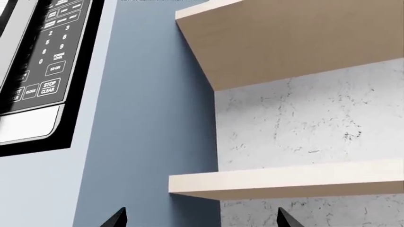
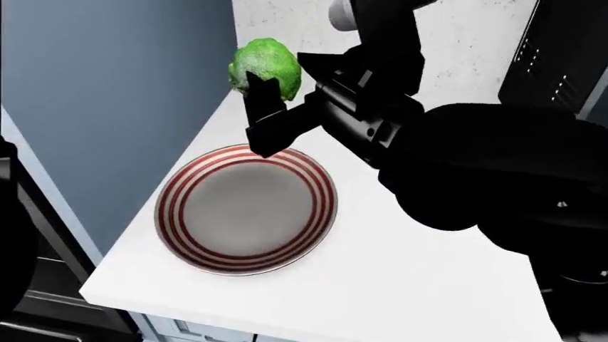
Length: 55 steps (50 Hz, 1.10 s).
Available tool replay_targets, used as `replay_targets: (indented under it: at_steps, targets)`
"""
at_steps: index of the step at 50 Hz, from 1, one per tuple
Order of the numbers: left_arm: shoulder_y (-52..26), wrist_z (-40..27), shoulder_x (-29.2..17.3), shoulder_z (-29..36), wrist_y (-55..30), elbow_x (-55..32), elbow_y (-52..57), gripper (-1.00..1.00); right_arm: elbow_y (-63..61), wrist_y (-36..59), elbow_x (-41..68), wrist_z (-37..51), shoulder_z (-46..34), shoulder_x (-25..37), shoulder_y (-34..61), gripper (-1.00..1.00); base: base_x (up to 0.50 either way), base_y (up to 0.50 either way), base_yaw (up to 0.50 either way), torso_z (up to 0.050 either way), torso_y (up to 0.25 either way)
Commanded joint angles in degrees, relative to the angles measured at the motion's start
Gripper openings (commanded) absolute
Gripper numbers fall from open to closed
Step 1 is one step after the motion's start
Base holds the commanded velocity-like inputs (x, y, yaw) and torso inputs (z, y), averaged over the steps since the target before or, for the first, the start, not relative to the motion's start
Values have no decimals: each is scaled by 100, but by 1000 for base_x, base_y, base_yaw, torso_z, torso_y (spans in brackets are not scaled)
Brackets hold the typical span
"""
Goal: Pick the broccoli from the top rack in the oven and place it on the plate on the counter.
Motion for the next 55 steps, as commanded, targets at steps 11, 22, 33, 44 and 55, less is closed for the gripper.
replay_targets:
  at_steps: [11,22,33,44,55]
  targets:
    - [-62,-80,-22,29,15,-88,5,100,704,-304,-1030,-850,-434,-197,-338,-100,0,0,0,1,0]
    - [-43,-83,-20,54,34,-71,10,100,702,-309,-1063,-903,-550,-212,-441,-100,0,0,0,0,1]
    - [-50,-47,-43,71,40,-47,-2,100,827,-357,-1146,-1003,-666,-251,-542,-100,0,0,0,0,0]
    - [-39,-28,-27,99,63,-18,1,100,621,-290,-985,-855,-603,-108,-612,-100,0,0,0,0,0]
    - [26,11,-31,120,94,61,8,100,587,-305,-1003,-876,-688,-86,-743,-100,0,0,0,0,1]
